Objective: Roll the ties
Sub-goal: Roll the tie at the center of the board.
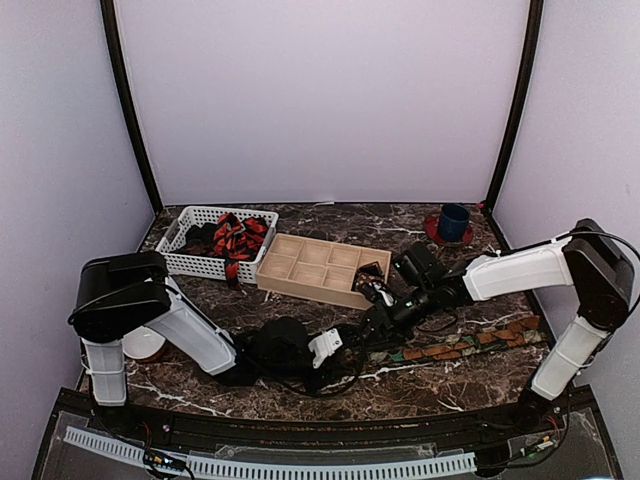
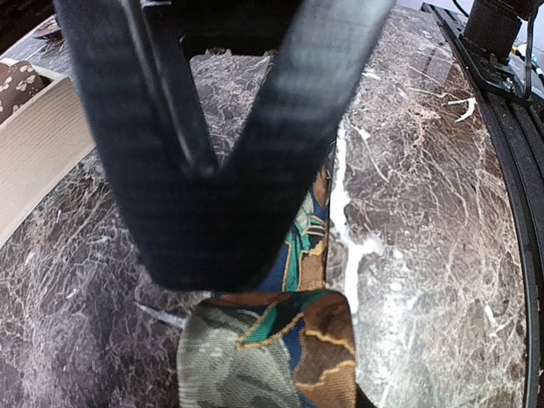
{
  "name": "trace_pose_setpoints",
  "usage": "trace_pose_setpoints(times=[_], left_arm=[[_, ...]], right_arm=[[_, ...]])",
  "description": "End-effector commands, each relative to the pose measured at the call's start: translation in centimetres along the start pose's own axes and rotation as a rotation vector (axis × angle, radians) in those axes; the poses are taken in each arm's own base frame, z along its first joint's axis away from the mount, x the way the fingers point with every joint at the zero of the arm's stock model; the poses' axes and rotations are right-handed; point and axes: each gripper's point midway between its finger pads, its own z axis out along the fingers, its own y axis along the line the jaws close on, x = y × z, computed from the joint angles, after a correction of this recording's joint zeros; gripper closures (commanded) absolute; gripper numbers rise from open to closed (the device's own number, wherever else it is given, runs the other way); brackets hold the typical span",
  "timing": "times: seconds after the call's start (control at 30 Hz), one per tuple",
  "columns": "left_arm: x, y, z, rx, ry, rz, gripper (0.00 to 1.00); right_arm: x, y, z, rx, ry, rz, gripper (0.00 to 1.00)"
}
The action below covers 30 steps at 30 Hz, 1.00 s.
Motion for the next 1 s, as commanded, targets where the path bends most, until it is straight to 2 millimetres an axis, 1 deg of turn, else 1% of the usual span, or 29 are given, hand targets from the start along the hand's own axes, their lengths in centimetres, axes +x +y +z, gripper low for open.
trace_pose_setpoints(times=[0.0, 0.17, 0.27, 0.4, 0.43, 0.53, 0.57, 0.6, 0.7, 0.77, 0.83, 0.9, 0.97], left_arm=[[5.1, 0.6, -0.9, -0.037, 0.201, 0.031, 0.66], [4.9, 0.5, -0.7, -0.03, 0.207, 0.041, 0.66], [4.9, 0.5, -0.6, -0.028, 0.209, 0.04, 0.66], [5.1, 0.4, -0.6, -0.023, 0.218, 0.039, 0.66], [5.1, 0.4, -0.7, -0.023, 0.22, 0.039, 0.66], [5.0, 0.4, -0.8, -0.022, 0.218, 0.035, 0.65], [4.9, 0.4, -0.9, -0.024, 0.213, 0.031, 0.63], [4.8, 0.3, -1.1, -0.021, 0.206, 0.028, 0.61], [3.7, 0.2, -1.6, -0.013, 0.156, 0.032, 0.43], [2.5, 0.0, -1.9, 0.0, 0.109, 0.045, 0.34], [1.1, -0.5, -1.9, 0.027, 0.062, 0.061, 0.28], [0.4, -0.9, -1.5, 0.055, 0.04, 0.062, 0.24], [0.7, -1.3, -0.6, 0.078, 0.049, 0.05, 0.22]], right_arm=[[0.3, 1.9, -0.4, -0.088, 0.021, 0.032, 0.55], [0.7, 1.9, 0.8, -0.08, 0.051, 0.044, 0.55], [0.7, 1.3, 1.5, -0.057, 0.068, 0.045, 0.58], [1.5, 0.3, 2.7, -0.02, 0.116, 0.048, 0.64], [1.6, 0.2, 2.9, -0.013, 0.122, 0.047, 0.69], [1.9, -0.5, 2.9, 0.019, 0.125, 0.045, 0.98], [1.9, -0.7, 2.8, 0.027, 0.123, 0.045, 1.0], [2.0, -0.9, 2.7, 0.03, 0.122, 0.05, 1.0], [2.3, -1.6, 2.2, 0.033, 0.109, 0.059, 1.0], [2.6, -2.4, 2.0, 0.038, 0.103, 0.066, 1.0], [3.1, -3.6, 1.9, 0.05, 0.102, 0.073, 1.0], [3.1, -4.5, 1.7, 0.056, 0.093, 0.077, 1.0], [3.2, -5.3, 1.6, 0.062, 0.087, 0.082, 1.0]])
